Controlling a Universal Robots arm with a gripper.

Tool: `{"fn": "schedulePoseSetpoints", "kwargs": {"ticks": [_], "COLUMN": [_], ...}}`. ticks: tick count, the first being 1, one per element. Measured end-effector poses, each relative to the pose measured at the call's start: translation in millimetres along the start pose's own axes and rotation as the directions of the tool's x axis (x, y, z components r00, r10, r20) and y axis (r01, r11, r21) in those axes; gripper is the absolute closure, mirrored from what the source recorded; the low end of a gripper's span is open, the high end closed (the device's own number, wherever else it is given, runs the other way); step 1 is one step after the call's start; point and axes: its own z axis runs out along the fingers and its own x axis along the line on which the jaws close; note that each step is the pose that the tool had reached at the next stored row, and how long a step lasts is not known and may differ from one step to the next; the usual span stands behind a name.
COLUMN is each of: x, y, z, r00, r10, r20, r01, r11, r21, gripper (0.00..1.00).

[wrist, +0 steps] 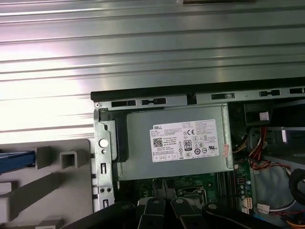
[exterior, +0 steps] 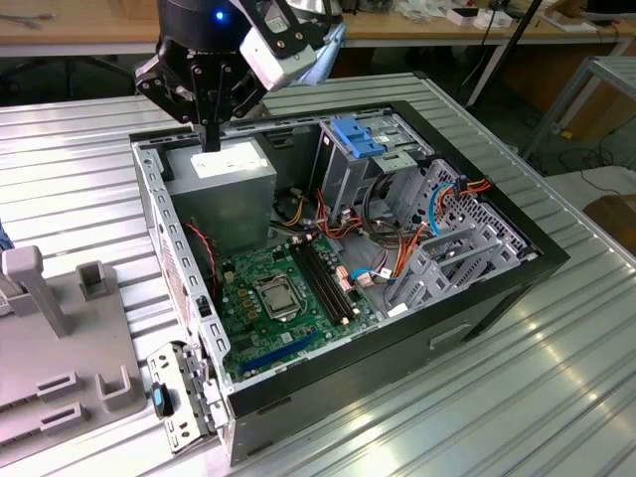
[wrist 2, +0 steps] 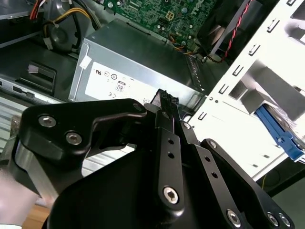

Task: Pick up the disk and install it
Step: 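Reach for the disk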

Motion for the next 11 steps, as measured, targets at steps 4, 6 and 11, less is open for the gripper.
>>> {"fn": "schedulePoseSetpoints", "kwargs": {"ticks": [4,6,11], "x": [7.9,10.9,18.8], "y": [-0.6,-0.7,1.5], "z": [-0.3,-0.3,-0.4], "r00": [1.0000,1.0000,1.0000], "r10": [0.000,0.000,-0.001], "r20": [-0.0001,-0.0001,-0.0001], "r01": [0.000,0.000,0.001], "r11": [1.0000,1.0000,1.0000], "r21": [0.0001,0.0001,0.0001], "gripper": [0.89,0.89,0.89]}}
